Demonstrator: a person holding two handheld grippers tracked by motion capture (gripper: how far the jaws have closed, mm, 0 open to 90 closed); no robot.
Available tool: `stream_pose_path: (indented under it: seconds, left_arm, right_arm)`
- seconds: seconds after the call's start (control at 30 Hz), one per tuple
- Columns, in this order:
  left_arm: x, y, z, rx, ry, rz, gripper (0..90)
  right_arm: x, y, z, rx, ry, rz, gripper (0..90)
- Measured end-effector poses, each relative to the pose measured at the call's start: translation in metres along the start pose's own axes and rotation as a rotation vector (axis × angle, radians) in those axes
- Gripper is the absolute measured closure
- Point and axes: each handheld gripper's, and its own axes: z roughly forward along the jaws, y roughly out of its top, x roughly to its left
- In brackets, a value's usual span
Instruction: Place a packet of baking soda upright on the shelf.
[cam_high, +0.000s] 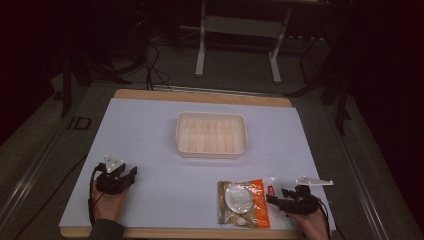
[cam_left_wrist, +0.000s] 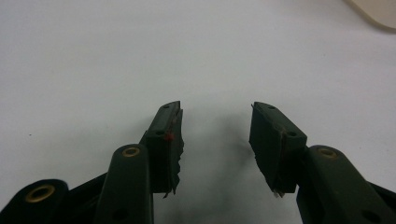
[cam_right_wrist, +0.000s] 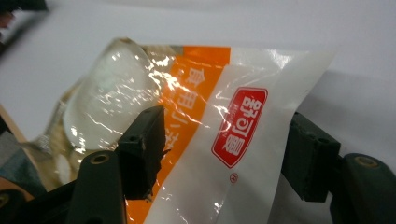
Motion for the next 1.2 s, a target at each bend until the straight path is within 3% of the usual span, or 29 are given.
stream_pose_path:
  seconds: [0.17, 0.57, 0.67, 0.73, 0.9, 1.07, 1.2]
  left_arm:
    - [-0.0001, 0.0000, 0.0000, 0.001, 0.002, 0.001, 53.3]
    - [-0.0003, 0.0001, 0.0000, 0.002, 0.005, 0.003, 53.1]
    - [-0.0004, 0.0001, 0.0001, 0.002, 0.006, 0.005, 53.1]
    - [-0.0004, 0.0001, 0.0002, 0.002, 0.005, 0.005, 53.1]
    - [-0.0006, 0.0001, 0.0003, 0.002, 0.006, 0.006, 53.1]
    - [-0.0007, 0.0001, 0.0001, 0.002, 0.006, 0.006, 53.1]
    - [-0.0004, 0.0000, -0.0002, 0.002, 0.006, 0.007, 53.1]
  right_arm:
    - [0.0030, 0.0004, 0.0039, 0.051, 0.021, -0.014, 46.2]
    - [-0.0019, -0.0012, 0.0031, 0.087, 0.057, 0.020, 69.7]
    - [-0.0008, -0.0003, 0.0031, 0.108, 0.058, 0.060, 72.4]
    - [-0.0011, 0.0009, 0.0037, 0.129, 0.065, 0.128, 75.4]
    - [-0.0016, 0.0015, 0.0051, 0.161, 0.063, 0.148, 88.3]
    - [0.0037, 0.0036, 0.0054, 0.173, 0.038, 0.125, 90.0]
    - [0.0040, 0.0041, 0.0038, 0.162, 0.041, 0.134, 90.0]
